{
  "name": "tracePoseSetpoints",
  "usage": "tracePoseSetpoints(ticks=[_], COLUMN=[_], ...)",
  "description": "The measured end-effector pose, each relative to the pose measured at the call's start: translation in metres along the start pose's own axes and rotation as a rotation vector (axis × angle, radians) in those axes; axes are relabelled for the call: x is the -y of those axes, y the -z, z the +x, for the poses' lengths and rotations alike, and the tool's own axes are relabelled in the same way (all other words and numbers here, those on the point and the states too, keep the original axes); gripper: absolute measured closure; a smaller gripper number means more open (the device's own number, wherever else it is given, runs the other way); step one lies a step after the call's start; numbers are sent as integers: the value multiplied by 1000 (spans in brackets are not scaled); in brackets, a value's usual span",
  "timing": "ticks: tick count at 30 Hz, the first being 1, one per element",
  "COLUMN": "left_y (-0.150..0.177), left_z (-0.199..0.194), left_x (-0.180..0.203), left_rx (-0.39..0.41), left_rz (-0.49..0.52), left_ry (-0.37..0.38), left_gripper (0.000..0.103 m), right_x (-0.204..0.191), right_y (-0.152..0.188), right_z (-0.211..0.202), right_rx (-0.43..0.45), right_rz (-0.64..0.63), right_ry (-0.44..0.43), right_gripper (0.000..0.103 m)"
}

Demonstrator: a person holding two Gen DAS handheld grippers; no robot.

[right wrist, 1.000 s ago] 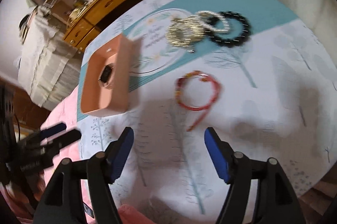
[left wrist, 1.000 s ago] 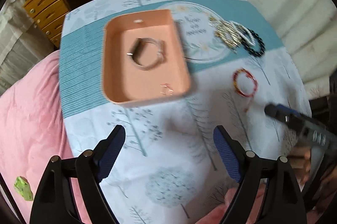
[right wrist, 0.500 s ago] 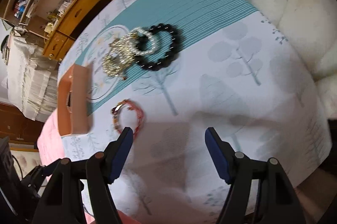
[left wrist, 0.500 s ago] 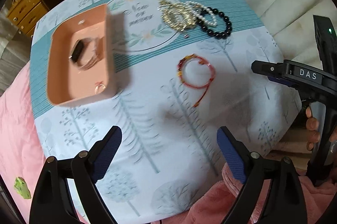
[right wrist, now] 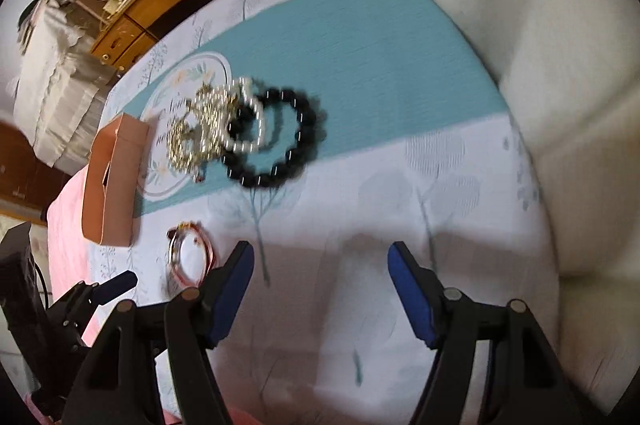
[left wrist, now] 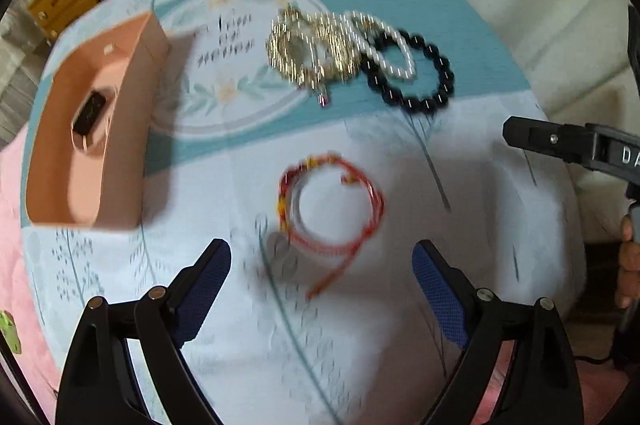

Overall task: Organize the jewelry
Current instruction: 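Grasp the red beaded bracelet with the left gripper while the right grasps the black bead bracelet, then lift the red bracelet into the tray with the left gripper while the right carries the black bracelet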

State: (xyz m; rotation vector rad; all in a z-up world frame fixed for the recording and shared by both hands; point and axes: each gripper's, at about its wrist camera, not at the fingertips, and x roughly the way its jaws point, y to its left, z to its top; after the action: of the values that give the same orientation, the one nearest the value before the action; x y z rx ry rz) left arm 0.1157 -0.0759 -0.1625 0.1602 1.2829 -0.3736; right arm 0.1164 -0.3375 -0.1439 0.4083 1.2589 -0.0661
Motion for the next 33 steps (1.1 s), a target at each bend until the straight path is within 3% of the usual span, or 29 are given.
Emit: tracePoseSetpoints(ticks=[3, 7, 13, 21, 23, 25, 33], left_y=[-6, -10, -10, -13, -12, -12, -16], left_z=[10, 18, 26, 32, 30, 28, 28], left_x=[8, 11, 12, 8, 7, 6, 7], left_rx=[26, 31, 38, 45, 62, 81, 71], left_rz=[3, -20, -45, -55, -48, -39, -34], left_ry=[-47, -44, -64, -78, -74, -71, -59], left_gripper=[12, 12, 13, 18, 26, 41, 43], right_x=[2, 1, -13, -29, -33, -33, -23], right_y=[-14, -26, -32, -37, -37, -37, -38], right_z=[5, 13, 34, 49, 50, 51, 42], right_rx=[28, 77, 79, 88, 81, 72, 53], right_rz=[-8, -25, -92, -202, -231, -239, -203], right_ry=[-24, -83, -56, 10, 1, -9, -7], right_gripper=[45, 56, 74, 82, 89, 89, 89])
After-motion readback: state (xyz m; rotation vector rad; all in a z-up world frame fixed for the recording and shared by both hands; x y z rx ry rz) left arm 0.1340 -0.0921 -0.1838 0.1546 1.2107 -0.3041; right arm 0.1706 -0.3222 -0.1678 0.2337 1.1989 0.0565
